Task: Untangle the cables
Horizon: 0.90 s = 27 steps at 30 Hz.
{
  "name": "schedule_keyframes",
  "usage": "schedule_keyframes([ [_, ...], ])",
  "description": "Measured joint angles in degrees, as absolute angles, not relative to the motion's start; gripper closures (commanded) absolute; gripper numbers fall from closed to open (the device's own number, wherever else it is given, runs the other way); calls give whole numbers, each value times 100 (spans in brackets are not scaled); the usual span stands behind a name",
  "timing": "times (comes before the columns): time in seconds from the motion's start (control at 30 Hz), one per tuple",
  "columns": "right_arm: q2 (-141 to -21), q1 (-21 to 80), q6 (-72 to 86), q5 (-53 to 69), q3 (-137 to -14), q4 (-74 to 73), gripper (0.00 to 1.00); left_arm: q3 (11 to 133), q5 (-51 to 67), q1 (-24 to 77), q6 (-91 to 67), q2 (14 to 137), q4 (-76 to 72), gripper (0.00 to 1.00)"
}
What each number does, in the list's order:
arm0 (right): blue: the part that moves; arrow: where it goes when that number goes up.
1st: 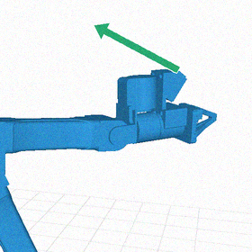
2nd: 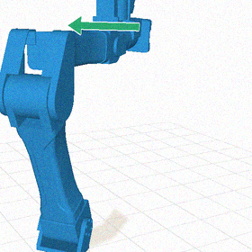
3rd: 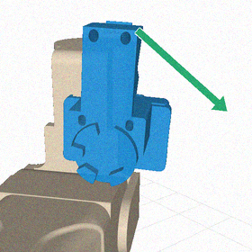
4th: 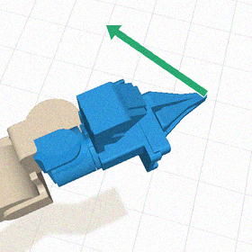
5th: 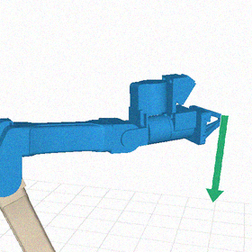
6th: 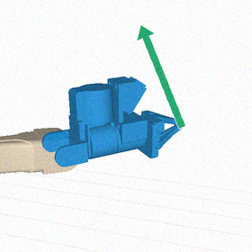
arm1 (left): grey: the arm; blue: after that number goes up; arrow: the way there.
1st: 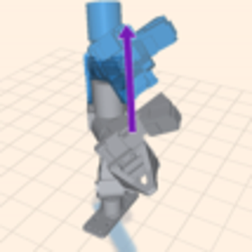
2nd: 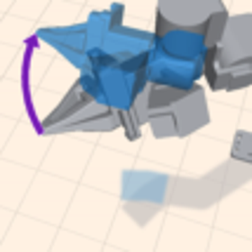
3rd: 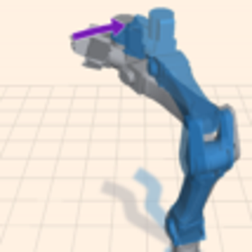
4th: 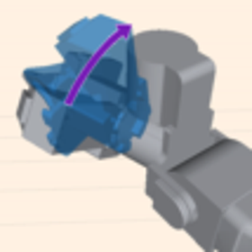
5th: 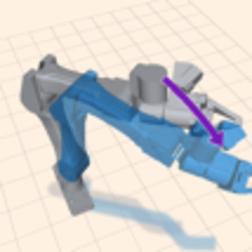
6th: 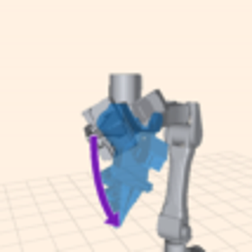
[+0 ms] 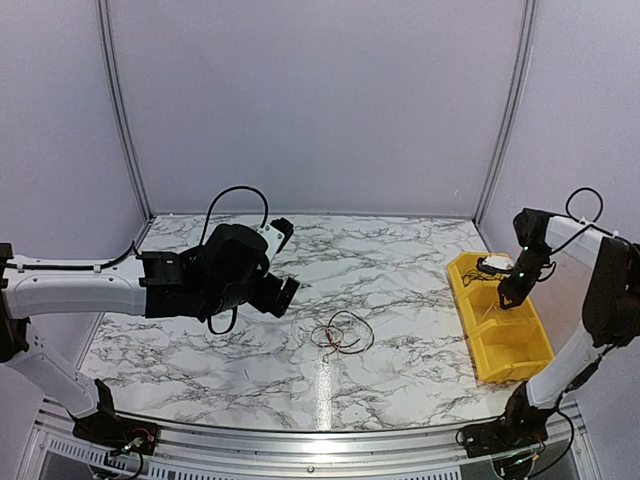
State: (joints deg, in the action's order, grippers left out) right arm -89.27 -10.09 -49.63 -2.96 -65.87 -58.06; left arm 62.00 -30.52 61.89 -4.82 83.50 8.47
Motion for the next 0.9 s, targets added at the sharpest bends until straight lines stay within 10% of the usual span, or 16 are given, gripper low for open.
schedule_keyframes([
  [0.43,-8344,-213,-4388,530,-8003,-6204,58,6200,-2368,6189,-429,8353,867,21],
  [0.9,-8068,1984,-2757,3841,-6556,-2547,60,5966,-1494,5837,-3323,9203,585,32],
])
